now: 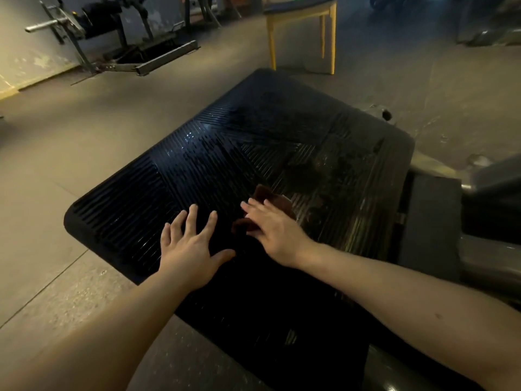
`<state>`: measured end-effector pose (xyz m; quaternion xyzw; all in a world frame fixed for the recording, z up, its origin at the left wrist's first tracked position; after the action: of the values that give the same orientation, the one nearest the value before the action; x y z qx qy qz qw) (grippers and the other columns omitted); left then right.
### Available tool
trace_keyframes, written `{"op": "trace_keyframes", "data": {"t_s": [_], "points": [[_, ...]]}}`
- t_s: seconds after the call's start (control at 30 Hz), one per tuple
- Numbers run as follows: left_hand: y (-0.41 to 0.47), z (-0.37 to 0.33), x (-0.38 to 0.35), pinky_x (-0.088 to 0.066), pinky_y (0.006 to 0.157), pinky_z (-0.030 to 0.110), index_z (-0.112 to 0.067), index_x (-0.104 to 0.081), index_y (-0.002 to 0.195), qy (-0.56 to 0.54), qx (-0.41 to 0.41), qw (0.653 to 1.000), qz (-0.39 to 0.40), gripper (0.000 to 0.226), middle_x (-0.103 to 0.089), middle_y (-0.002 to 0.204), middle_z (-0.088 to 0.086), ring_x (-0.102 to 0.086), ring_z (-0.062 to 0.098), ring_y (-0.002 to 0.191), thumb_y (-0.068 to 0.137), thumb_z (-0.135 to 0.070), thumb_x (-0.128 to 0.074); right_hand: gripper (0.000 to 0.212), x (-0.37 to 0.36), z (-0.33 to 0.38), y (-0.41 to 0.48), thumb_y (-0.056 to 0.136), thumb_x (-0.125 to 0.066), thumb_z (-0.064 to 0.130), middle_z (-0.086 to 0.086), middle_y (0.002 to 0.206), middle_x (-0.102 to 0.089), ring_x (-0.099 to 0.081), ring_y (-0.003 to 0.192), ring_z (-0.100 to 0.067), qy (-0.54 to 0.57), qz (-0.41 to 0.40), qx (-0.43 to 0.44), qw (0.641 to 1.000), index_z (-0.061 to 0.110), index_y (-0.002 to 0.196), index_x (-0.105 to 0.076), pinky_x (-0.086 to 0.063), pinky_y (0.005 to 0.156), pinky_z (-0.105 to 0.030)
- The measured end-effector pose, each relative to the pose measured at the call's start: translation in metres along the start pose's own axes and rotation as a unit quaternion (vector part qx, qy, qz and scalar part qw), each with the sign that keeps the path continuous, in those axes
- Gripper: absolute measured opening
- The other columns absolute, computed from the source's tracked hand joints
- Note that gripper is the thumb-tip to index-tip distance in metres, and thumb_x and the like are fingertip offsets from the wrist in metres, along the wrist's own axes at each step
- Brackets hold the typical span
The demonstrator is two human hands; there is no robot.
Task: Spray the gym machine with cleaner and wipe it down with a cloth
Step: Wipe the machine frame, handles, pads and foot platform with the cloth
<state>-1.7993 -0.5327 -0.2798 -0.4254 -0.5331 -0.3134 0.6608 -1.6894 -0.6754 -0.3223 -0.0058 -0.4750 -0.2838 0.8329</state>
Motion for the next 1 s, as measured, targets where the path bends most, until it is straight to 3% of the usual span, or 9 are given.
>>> {"op": "trace_keyframes", "data": {"t_s": [0.07, 0.13, 0.27, 0.43, 0.63, 0.77, 0.83, 0.9, 1.0], "points": [[-0.001, 0.000, 0.000, 0.013, 0.124, 0.052, -0.042, 0.008, 0.163, -0.006, -0.005, 1.000, 0.000, 0.093, 0.026, 0.169, 0.002, 0.026, 0.029, 0.155, 0.092, -0.079, -0.040, 0.053, 0.016, -0.040, 0.012, 0.104, -0.038, 0.040, -0.007, 0.164, -0.038, -0.025, 0.156, -0.029, -0.084, -0.022, -0.026, 0.996, 0.015, 0.148, -0.053, -0.006, 0.127, -0.054], [-0.002, 0.001, 0.000, 0.013, 0.124, 0.052, -0.042, 0.008, 0.163, -0.009, -0.006, 1.000, 0.004, 0.093, 0.025, 0.169, 0.002, 0.026, 0.029, 0.155, 0.093, -0.079, -0.040, 0.053, 0.035, -0.083, 0.026, 0.108, -0.033, 0.045, 0.004, 0.171, -0.018, -0.003, 0.160, -0.028, -0.157, -0.029, -0.122, 0.980, 0.032, 0.160, -0.033, 0.008, 0.124, -0.058], [-0.001, 0.002, -0.002, 0.012, 0.124, 0.052, -0.042, 0.008, 0.163, -0.004, -0.006, 1.000, 0.002, 0.093, 0.025, 0.169, 0.001, 0.025, 0.029, 0.155, 0.092, -0.080, -0.040, 0.055, 0.049, -0.108, 0.044, 0.111, -0.031, 0.043, 0.005, 0.174, 0.000, 0.013, 0.158, -0.033, -0.090, -0.030, -0.268, 0.959, 0.036, 0.164, -0.018, 0.002, 0.126, -0.057], [0.001, 0.003, -0.002, 0.013, 0.123, 0.052, -0.042, 0.007, 0.163, -0.012, -0.013, 1.000, 0.000, 0.093, 0.026, 0.169, 0.002, 0.025, 0.030, 0.155, 0.092, -0.080, -0.040, 0.052, 0.028, -0.033, 0.012, 0.110, -0.044, 0.029, 0.002, 0.171, -0.017, -0.002, 0.159, -0.027, -0.032, -0.088, -0.217, 0.972, 0.024, 0.160, -0.034, -0.008, 0.130, -0.045], [-0.020, 0.021, 0.001, 0.009, 0.126, 0.052, -0.040, -0.007, 0.164, -0.002, -0.015, 0.999, -0.049, 0.076, 0.015, 0.172, 0.001, 0.015, 0.027, 0.157, 0.101, -0.066, -0.041, 0.050, -0.017, 0.040, -0.058, 0.100, -0.048, 0.032, 0.006, 0.161, -0.042, -0.021, 0.157, -0.015, 0.019, -0.089, -0.044, 0.995, 0.024, 0.149, -0.055, -0.032, 0.124, -0.047], [-0.064, 0.058, -0.014, 0.009, 0.126, 0.050, -0.039, -0.015, 0.164, -0.065, 0.050, 0.990, -0.113, 0.072, 0.005, 0.173, 0.000, 0.013, 0.025, 0.157, 0.102, -0.065, -0.040, 0.039, -0.048, 0.090, -0.102, 0.092, -0.069, 0.015, -0.001, 0.153, -0.053, -0.032, 0.154, -0.018, -0.003, -0.060, 0.106, 0.993, 0.013, 0.131, -0.069, -0.027, 0.126, -0.040], [-0.085, 0.070, -0.023, 0.007, 0.126, 0.050, -0.039, -0.018, 0.163, -0.094, 0.066, 0.984, -0.135, 0.072, 0.003, 0.173, -0.001, 0.012, 0.023, 0.157, 0.101, -0.066, -0.041, 0.033, -0.050, 0.090, -0.101, 0.093, -0.068, 0.016, -0.005, 0.151, -0.056, -0.033, 0.153, -0.022, -0.019, -0.038, 0.146, 0.988, 0.009, 0.125, -0.072, -0.021, 0.128, -0.041], [-0.095, 0.076, -0.027, 0.005, 0.126, 0.051, -0.040, -0.017, 0.163, -0.092, 0.070, 0.983, -0.142, 0.071, 0.004, 0.173, -0.001, 0.012, 0.023, 0.157, 0.101, -0.066, -0.040, 0.032, -0.037, 0.074, -0.075, 0.093, -0.060, 0.017, -0.007, 0.150, -0.056, -0.035, 0.152, -0.029, -0.042, -0.042, 0.126, 0.990, 0.010, 0.122, -0.073, -0.021, 0.127, -0.046], [-0.101, 0.080, -0.026, 0.005, 0.126, 0.051, -0.039, -0.017, 0.163, -0.088, 0.063, 0.985, -0.130, 0.069, 0.004, 0.173, -0.001, 0.012, 0.024, 0.157, 0.102, -0.063, -0.040, 0.041, -0.011, 0.053, -0.039, 0.101, -0.057, 0.012, -0.009, 0.161, -0.042, -0.024, 0.156, -0.028, -0.019, -0.062, -0.025, 0.998, 0.012, 0.142, -0.060, -0.019, 0.127, -0.046]]}}
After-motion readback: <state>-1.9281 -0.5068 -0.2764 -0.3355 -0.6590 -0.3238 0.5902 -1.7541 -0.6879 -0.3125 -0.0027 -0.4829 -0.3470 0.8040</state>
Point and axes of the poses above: each hand's wrist, its own y-axis towards the middle knuckle, its own x-axis out of the back of the hand, z = x × y, the point moved 6 cm from there along y, towards the middle knuckle
